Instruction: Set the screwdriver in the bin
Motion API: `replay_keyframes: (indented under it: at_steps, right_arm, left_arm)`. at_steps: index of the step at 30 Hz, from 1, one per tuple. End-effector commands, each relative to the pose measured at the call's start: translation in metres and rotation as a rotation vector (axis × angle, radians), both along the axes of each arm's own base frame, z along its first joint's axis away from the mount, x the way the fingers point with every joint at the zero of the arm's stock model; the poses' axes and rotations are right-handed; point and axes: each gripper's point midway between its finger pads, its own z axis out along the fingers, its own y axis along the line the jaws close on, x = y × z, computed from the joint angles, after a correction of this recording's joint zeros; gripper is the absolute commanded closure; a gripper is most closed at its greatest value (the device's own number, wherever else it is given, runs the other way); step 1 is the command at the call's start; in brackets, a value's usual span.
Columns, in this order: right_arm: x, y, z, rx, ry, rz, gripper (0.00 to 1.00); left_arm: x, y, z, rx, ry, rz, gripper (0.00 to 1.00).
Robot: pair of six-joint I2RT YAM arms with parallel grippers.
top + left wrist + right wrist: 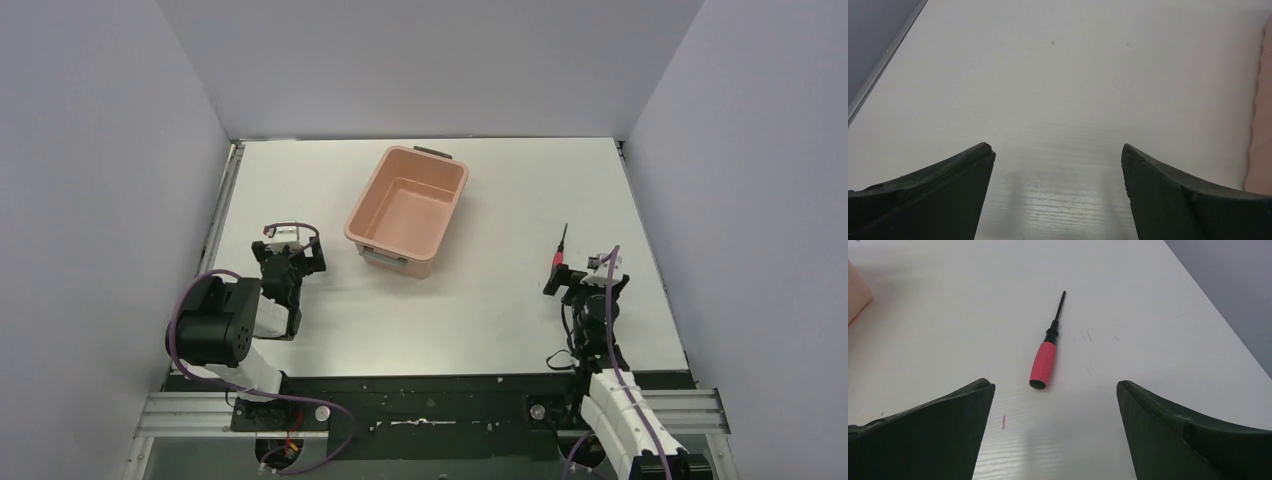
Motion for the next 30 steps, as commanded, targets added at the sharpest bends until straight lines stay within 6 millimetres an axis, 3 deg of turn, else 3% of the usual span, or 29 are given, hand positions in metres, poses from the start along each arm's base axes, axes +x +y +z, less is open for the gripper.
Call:
replay_keyframes:
  at_steps: [1, 4, 7, 10, 14, 19, 25, 28, 30]
  right_arm:
    - [0.012, -0.023, 0.041, 0.099, -0.113, -0.178, 0.00]
    - [0.022, -0.029, 0.065, 0.205, -0.075, -0.265, 0.00]
    - [0.044, -0.014, 0.089, 0.162, 0.025, -0.167, 0.00]
    - [0.066, -0.008, 0.093, 0.150, 0.221, -0.143, 0.00]
    - [0.086, -0.015, 0.067, 0.142, 0.567, -0.219, 0.00]
    - [0.102, -0.005, 0.016, 0.153, 0.782, -0.179, 0.07]
    - [0.098, 0.008, -0.041, 0.197, 0.918, -0.140, 0.26]
    - [0.092, 0.004, -0.066, 0.180, 0.971, -0.161, 0.35]
    - [0.090, -0.001, -0.078, 0.183, 0.990, -0.175, 0.46]
  left_arm:
    - [0.006, 0.000, 0.012, 0.003, -0.044, -0.006, 0.03]
    - [0.006, 0.000, 0.012, 0.002, -0.043, -0.005, 0.03]
    - [0.006, 0.000, 0.012, 0.002, -0.045, -0.006, 0.03]
    - [0.006, 0.000, 0.012, 0.002, -0.045, -0.006, 0.03]
    - [0.006, 0.000, 0.013, 0.003, -0.046, -0.006, 0.03]
    - [0.006, 0.000, 0.012, 0.003, -0.045, -0.006, 0.03]
    - [0.006, 0.000, 0.012, 0.002, -0.045, -0.005, 0.03]
    - [0.006, 0.000, 0.012, 0.003, -0.045, -0.006, 0.03]
    - [0.006, 0.000, 0.012, 0.002, -0.044, -0.005, 0.03]
